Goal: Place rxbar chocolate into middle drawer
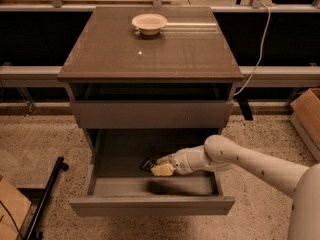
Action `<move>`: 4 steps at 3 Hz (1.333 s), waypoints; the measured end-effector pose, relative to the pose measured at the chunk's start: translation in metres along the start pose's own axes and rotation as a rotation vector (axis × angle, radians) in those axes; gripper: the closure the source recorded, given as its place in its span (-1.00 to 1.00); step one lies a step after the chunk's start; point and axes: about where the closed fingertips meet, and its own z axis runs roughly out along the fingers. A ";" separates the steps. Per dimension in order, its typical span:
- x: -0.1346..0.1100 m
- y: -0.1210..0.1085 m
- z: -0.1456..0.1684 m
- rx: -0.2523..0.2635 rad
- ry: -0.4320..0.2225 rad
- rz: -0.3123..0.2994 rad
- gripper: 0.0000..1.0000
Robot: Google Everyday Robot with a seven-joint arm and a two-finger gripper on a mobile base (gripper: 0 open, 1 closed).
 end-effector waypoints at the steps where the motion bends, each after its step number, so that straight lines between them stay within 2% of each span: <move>1: 0.003 -0.015 0.010 0.023 -0.005 -0.033 1.00; 2: 0.009 -0.031 0.017 0.057 0.001 -0.024 0.61; 3: 0.015 -0.041 0.027 0.071 0.026 -0.014 0.02; 4: 0.017 -0.044 0.032 0.073 0.039 -0.009 -0.47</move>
Offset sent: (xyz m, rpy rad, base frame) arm 0.0387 -0.0110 -0.0439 -0.0638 -0.0500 -0.0712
